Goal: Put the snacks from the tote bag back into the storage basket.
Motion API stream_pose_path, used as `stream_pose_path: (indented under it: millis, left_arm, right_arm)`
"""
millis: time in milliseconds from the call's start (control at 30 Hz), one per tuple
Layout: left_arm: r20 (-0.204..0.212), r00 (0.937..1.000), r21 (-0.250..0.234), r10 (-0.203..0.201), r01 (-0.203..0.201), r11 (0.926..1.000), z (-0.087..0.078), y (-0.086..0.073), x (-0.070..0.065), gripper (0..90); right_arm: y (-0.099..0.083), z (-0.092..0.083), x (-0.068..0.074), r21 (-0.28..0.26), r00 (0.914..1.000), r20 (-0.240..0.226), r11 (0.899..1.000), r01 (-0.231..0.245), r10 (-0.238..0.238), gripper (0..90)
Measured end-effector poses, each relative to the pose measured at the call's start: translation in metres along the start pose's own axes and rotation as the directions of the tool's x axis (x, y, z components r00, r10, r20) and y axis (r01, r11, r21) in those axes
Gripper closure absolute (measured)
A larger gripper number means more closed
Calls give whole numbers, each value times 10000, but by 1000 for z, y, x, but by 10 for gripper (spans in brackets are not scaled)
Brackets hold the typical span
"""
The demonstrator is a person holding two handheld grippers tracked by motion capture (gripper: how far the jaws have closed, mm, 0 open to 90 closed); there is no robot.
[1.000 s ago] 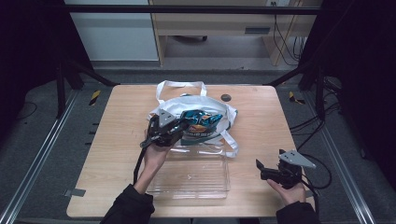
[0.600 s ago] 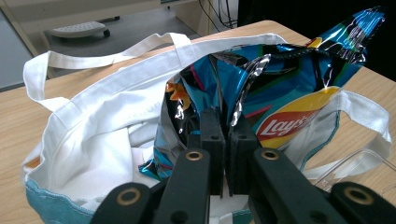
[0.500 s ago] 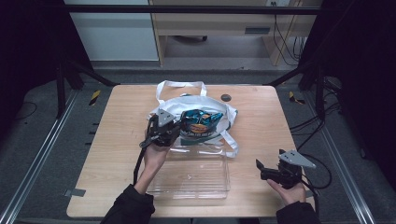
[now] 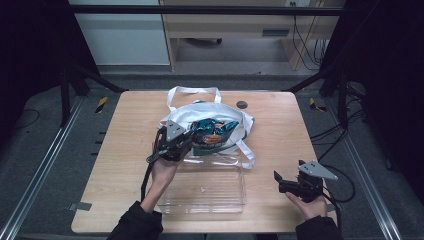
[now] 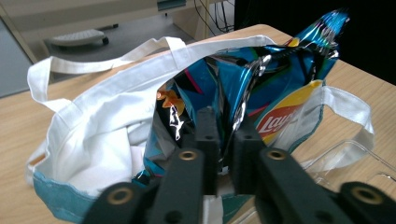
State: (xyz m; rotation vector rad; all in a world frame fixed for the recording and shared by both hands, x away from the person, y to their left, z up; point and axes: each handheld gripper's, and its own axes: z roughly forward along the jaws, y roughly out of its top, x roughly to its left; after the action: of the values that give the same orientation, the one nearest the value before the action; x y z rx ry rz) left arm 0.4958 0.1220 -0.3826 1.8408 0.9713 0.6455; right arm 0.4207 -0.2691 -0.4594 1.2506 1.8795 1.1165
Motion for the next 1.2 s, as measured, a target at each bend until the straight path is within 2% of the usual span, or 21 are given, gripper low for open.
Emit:
stream_pose_path:
  millis: [133,300,400,467,533,633,867,1200]
  left_arm:
    - [27,10000,-162,56,-55,9999,2,4,2,647]
    - [135,9999,-161,33,-30,9999,8,7,2,604]
    - [148,9999,-157,-48,50,9999,12,7,2,645]
    - [-48,10000,-197,-52,51,9998,12,7,3,727]
    - [-38,9998,-217,-188,187,9996,13,8,4,807]
    - [-110,9998,-193,-190,188,9996,12,8,5,860]
    - [-71,9992,-211,-384,382,9990,11,8,5,885]
    - [224,9954,-836,-933,949,9920,-6,19,6,890]
  right_arm:
    - [0,0,0,3,10000,0,10000,17,-17,45]
    - [0,0,0,2,10000,-9,10000,0,0,45]
    - [0,0,0,6,10000,-22,10000,4,-4,45]
    - [0,0,0,-3,10000,-28,10000,-4,4,45]
    - [0,0,0,3,10000,-24,10000,3,-3,45]
    - [0,0,0,6,10000,-26,10000,3,-3,45]
    - [0,0,0,7,10000,-13,10000,9,-9,45]
    - [0,0,0,3,10000,-8,10000,24,-24,45]
